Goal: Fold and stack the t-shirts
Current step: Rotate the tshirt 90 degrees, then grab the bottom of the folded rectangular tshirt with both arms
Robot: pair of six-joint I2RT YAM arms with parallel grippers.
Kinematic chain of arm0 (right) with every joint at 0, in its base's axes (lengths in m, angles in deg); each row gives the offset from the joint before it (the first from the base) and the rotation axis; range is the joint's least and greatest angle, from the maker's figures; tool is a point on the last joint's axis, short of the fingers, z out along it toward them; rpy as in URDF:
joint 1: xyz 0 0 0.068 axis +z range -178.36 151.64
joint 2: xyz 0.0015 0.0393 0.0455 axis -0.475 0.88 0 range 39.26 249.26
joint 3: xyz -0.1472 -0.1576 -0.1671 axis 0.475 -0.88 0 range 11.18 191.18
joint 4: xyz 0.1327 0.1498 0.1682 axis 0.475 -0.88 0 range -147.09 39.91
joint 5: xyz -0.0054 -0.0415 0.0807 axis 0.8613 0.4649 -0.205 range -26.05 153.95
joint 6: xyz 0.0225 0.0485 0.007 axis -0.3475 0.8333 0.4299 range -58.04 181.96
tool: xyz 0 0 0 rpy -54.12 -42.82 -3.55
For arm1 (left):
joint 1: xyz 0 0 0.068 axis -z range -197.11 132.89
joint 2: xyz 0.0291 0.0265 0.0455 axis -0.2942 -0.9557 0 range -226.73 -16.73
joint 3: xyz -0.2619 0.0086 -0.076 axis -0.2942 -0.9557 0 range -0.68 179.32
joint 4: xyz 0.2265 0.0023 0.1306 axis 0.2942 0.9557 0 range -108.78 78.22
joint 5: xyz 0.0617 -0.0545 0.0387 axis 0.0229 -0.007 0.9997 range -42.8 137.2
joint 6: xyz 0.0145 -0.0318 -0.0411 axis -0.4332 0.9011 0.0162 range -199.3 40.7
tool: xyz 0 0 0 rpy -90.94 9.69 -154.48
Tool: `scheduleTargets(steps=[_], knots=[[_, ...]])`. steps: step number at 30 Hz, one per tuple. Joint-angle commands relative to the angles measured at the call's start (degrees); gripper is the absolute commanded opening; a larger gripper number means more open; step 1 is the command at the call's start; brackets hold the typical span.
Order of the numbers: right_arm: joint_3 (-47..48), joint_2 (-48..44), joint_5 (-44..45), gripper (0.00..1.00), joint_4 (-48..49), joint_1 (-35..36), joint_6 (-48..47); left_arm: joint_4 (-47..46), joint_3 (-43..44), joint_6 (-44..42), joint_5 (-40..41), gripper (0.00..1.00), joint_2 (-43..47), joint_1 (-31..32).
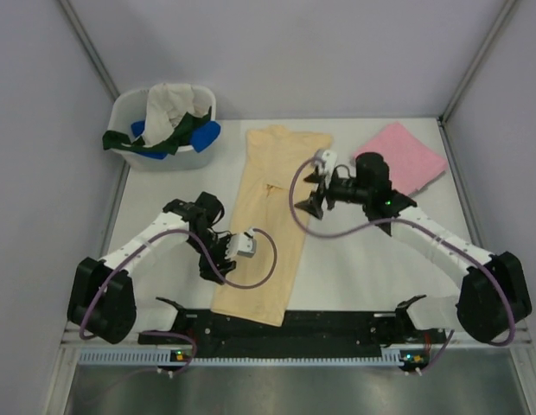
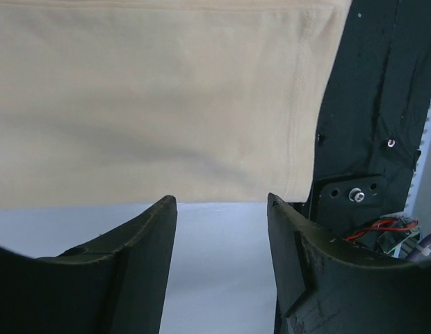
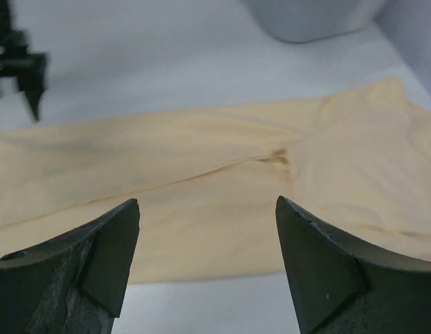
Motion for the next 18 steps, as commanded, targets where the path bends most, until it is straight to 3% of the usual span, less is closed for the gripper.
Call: scheduleTargets(steps=[1,3,7,14,18], knots=[[-7.1,-5.1,-6.4,0.77,-12.1,15.0,-29.8,2.2,-4.9,-8.5,-4.0,0.60,2.6,1.1],[-8.5,-5.6,-4.9,0.76,-19.3,22.0,-32.5,1.8,-7.4,-9.8,-3.5,0.60,3.9,2.5],[-14.1,-6.0,0.6,0.75,-22.1,35.0,-36.1,1.2,-11.6,-13.0,1.6,0.61,6.7,5.7],[-20.8,-4.2,3.7,0.71,-9.8,46.0,-38.9,2.9,-13.6,-16.4,3.7,0.64,7.9,10.1],[-21.0,-0.5,5.5,0.69,-5.5,46.9,-37.6,1.3,-15.8,-16.4,5.2,0.64,8.6,11.3]])
